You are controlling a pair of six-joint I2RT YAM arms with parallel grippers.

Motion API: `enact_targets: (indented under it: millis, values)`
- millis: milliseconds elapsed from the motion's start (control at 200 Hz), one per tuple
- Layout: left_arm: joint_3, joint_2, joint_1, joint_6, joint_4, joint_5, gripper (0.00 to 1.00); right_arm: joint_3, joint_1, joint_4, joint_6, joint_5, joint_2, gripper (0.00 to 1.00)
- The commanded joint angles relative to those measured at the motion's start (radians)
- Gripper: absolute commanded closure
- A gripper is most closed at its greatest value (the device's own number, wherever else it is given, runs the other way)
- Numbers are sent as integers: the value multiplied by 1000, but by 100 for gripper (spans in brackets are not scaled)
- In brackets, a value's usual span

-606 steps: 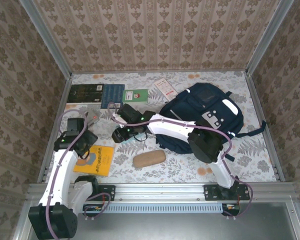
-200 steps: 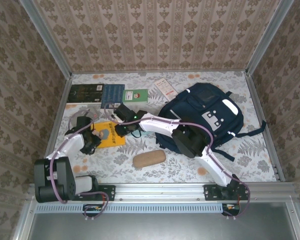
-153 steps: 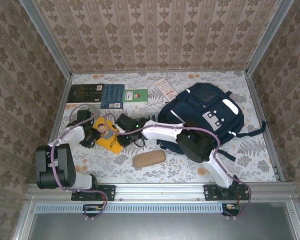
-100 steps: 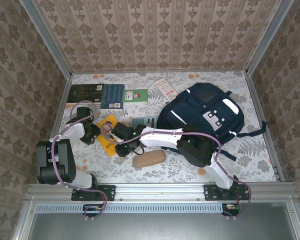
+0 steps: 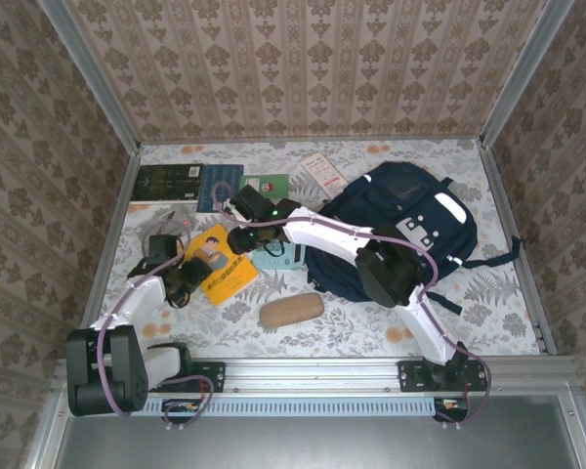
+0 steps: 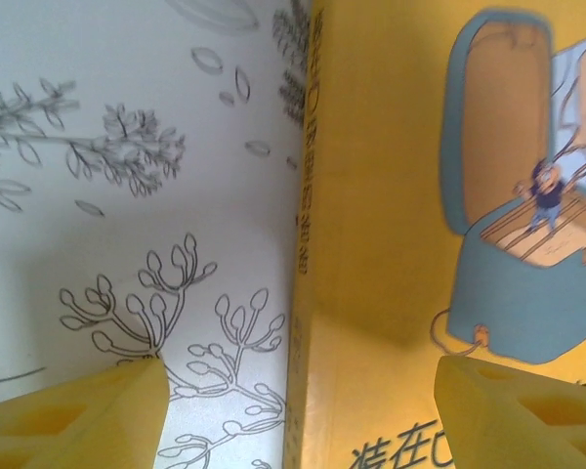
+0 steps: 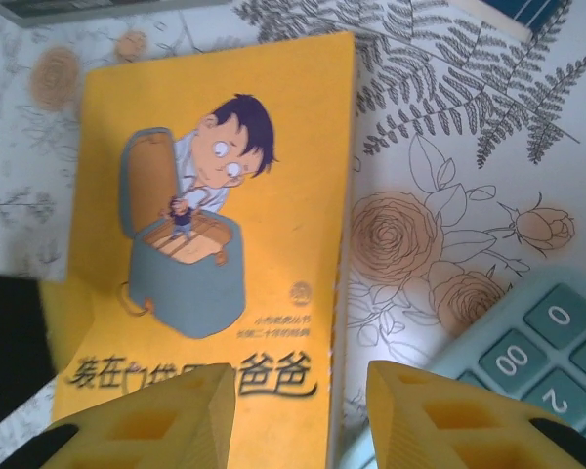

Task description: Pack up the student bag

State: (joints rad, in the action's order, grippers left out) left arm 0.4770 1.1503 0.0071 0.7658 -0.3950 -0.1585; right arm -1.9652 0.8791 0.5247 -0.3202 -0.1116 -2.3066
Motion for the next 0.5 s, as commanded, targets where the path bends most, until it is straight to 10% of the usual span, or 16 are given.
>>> enact_targets:
  millis: [0,495]
  values:
    - [-24,-1,-7,23,64,-61,25,-38,13,55,-9,-9,-89,59]
    - [-70,184,-31,67,416,-239,25,-35,25,81,-41,-72,-151,63]
